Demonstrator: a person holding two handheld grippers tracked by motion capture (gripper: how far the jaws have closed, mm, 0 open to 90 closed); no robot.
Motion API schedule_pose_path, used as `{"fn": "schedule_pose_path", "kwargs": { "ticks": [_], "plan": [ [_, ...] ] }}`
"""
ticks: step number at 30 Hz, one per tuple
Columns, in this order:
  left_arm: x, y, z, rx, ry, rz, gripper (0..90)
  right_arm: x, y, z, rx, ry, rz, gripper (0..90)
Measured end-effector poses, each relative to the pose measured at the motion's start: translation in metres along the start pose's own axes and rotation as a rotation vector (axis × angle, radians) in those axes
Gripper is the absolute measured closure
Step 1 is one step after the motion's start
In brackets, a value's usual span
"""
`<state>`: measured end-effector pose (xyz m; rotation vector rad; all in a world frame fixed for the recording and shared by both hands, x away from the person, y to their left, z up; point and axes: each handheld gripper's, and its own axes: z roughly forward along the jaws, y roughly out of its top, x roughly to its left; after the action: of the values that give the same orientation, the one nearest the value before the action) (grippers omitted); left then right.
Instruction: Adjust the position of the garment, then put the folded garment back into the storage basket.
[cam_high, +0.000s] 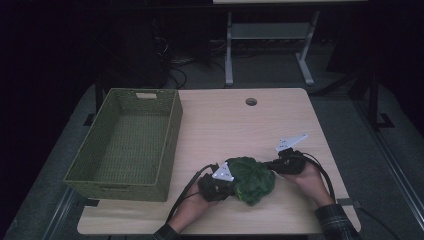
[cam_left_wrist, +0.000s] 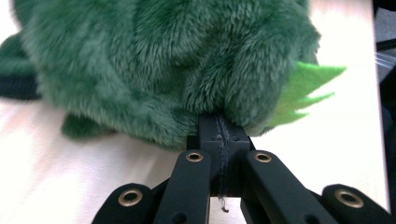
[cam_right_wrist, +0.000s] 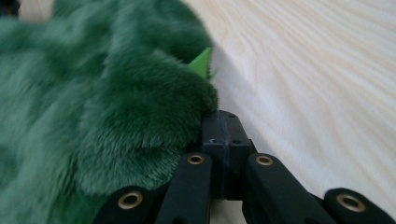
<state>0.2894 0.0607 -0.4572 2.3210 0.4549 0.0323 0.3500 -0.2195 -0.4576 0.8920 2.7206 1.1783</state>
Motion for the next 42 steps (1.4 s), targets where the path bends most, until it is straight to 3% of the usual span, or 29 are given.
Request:
{"fn": "schedule_pose_path", "kwargs": {
  "ticks": [6,12,17,22,25,28,33,37,42],
  "plan": [
    [0.014,0.0,0.001,-0.014,0.013,-0.036,89.6,0.008,-0.012,-0.009,-0.004,0.012,0.009,90.0],
    [0.027,0.003,-0.002,-0.008,0.029,-0.027,89.6,0.021,-0.023,-0.012,0.001,0.036,0.01,90.0],
    [0.034,0.002,-0.003,-0.018,0.038,-0.047,89.6,0.033,-0.025,-0.01,0.007,0.055,-0.001,90.0],
    [0.035,0.001,-0.007,-0.015,0.046,-0.038,89.6,0.039,-0.027,-0.012,0.002,0.039,-0.002,90.0],
    [0.035,0.0,-0.012,-0.022,0.057,-0.044,88.0,0.04,-0.03,-0.016,-0.022,0.002,0.008,87.9],
    [0.034,0.0,-0.019,-0.019,0.069,-0.036,82.8,0.038,-0.037,-0.024,-0.062,-0.035,0.054,78.6],
    [0.036,0.0,-0.031,-0.014,0.076,-0.022,73.2,0.033,-0.051,-0.035,-0.101,-0.16,0.104,57.5],
    [0.036,0.0,-0.043,-0.014,0.09,-0.003,61.6,0.029,-0.063,-0.035,-0.079,-0.241,0.14,39.8],
    [0.033,0.006,-0.055,-0.011,0.04,0.01,43.3,0.023,-0.067,-0.032,-0.056,-0.338,0.16,21.1]
  ]
}}
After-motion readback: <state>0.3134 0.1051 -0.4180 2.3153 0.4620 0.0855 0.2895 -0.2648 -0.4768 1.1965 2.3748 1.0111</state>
